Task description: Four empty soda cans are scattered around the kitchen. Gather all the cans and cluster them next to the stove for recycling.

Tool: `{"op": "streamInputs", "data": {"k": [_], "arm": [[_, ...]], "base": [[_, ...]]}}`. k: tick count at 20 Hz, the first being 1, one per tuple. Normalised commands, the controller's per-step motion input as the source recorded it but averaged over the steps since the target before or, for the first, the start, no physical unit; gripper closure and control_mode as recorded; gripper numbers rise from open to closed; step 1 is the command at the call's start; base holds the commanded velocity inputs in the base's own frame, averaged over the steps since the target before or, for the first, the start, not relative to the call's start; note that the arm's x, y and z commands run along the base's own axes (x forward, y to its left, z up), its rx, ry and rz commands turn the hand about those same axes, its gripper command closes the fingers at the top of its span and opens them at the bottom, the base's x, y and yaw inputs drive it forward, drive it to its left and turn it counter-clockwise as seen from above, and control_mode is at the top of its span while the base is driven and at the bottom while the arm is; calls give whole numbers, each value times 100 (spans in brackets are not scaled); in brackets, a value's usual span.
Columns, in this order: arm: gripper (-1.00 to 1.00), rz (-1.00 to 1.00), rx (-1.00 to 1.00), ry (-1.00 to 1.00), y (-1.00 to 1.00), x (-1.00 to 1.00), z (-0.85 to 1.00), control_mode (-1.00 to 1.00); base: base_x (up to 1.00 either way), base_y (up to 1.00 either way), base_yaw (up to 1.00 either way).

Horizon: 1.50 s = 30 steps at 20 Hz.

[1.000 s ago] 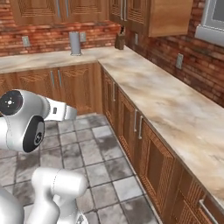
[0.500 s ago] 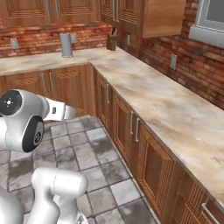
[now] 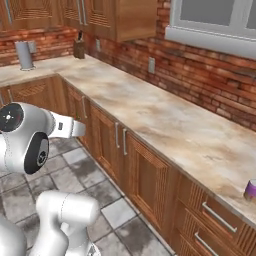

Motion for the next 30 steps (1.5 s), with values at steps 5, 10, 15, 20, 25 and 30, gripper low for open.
{"op": "streamInputs", "data": {"k": [5,10,15,20,25,30], "arm": [[-100,0,0,0,0,0,0,100],[-100,0,0,0,0,0,0,100],[-100,0,0,0,0,0,0,100],[-100,0,0,0,0,0,0,100],[-100,0,0,0,0,0,0,100],[-100,0,0,0,0,0,0,100]], "base": [[0,-14,-42],[0,-42,-36],[0,-49,-36],[0,-46,-37],[0,-43,-37],[7,-40,-34]]}}
